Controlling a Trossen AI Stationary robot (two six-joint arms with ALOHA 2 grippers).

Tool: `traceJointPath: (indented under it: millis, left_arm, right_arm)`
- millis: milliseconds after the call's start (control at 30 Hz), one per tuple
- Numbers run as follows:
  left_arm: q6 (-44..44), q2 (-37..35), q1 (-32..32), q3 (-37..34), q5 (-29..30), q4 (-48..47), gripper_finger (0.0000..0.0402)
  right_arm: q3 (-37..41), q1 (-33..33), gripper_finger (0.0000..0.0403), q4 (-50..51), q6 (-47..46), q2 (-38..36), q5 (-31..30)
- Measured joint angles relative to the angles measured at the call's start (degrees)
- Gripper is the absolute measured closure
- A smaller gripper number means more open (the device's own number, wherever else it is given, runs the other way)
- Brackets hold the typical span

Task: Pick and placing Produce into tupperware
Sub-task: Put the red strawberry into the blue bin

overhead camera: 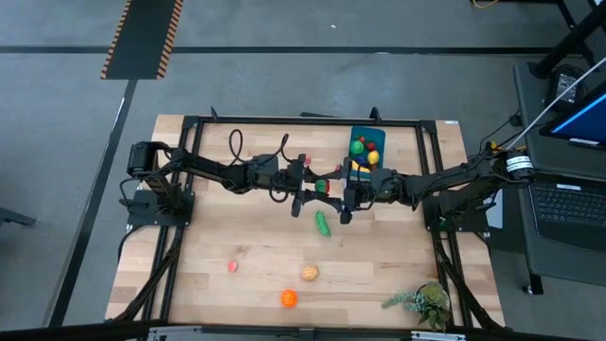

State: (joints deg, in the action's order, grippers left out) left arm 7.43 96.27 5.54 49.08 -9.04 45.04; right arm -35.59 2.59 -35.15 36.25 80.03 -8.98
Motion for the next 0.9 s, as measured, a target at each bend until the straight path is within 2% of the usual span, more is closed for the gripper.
traceJointPath:
  millis: [267,600,900]
  left_arm:
    - [0.19,0.0,0.09,0.04,-0.93,0.22,0.0231]
    - [0.8,-0.01,0.09,0.12,-1.16,-0.18,0.0231]
    - [1.01,-0.02,0.09,0.15,-1.12,-0.31,0.0229]
  right_arm:
    - [0.0,0.09,0.0116,-0.11,0.09,0.07,-1.46]
    - [0.14,0.09,0.0183,-0.89,0.7,0.07,-1.96]
    - [0.15,0.11,0.0178,-0.93,0.44,0.13,-2.47]
